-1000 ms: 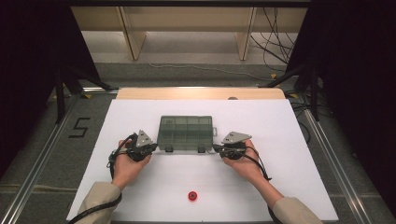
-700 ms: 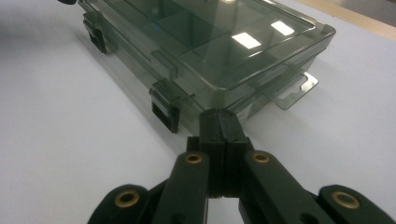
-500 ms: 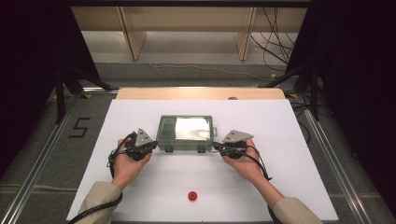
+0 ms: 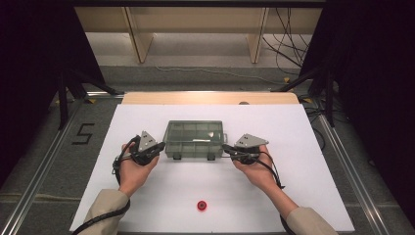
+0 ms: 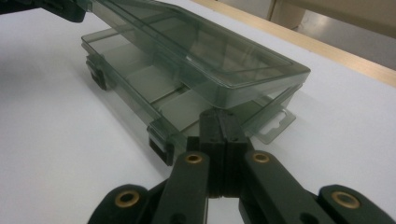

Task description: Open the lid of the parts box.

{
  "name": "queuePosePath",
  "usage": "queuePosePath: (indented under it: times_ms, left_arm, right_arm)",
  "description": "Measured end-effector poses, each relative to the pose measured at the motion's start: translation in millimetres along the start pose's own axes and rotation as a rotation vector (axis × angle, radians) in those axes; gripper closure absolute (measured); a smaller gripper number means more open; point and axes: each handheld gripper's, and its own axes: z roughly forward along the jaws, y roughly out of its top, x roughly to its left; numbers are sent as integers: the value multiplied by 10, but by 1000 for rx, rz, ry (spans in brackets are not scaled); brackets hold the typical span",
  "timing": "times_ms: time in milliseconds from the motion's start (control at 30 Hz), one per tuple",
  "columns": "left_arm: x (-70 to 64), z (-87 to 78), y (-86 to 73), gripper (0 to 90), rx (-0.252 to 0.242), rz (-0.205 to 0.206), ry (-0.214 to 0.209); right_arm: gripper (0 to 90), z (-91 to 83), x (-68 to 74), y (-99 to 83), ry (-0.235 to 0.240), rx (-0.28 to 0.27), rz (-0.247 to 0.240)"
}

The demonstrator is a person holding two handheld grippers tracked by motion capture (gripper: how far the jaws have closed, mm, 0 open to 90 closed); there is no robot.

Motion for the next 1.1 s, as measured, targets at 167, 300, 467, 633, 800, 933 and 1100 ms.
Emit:
queuePosePath:
  times_ms: [167, 300, 467, 633, 800, 933, 1100]
  left_arm:
    - [-16, 7, 21, 900, -32, -23, 14]
    - [-7, 9, 39, 900, -39, -26, 14]
    - [-23, 20, 62, 900, -54, -55, 20]
    - [-30, 15, 98, 900, -64, -78, 26]
    - [-26, -5, 135, 900, -82, -85, 40]
    - [-35, 6, 129, 899, -83, -87, 43]
    - [-40, 19, 118, 868, -83, -67, 60]
  right_arm:
    - [900, -9, 4, 27, -2, -16, 2]
    - [900, -1, 8, 47, -8, -42, 8]
    - [900, -9, 7, 71, -12, -46, 14]
    - [894, -12, 16, 91, -19, -53, 20]
    - [754, -14, 9, 101, -83, -27, 5]
    - [616, 14, 22, 107, -130, -33, 10]
    - [524, 63, 38, 130, -191, -83, -50]
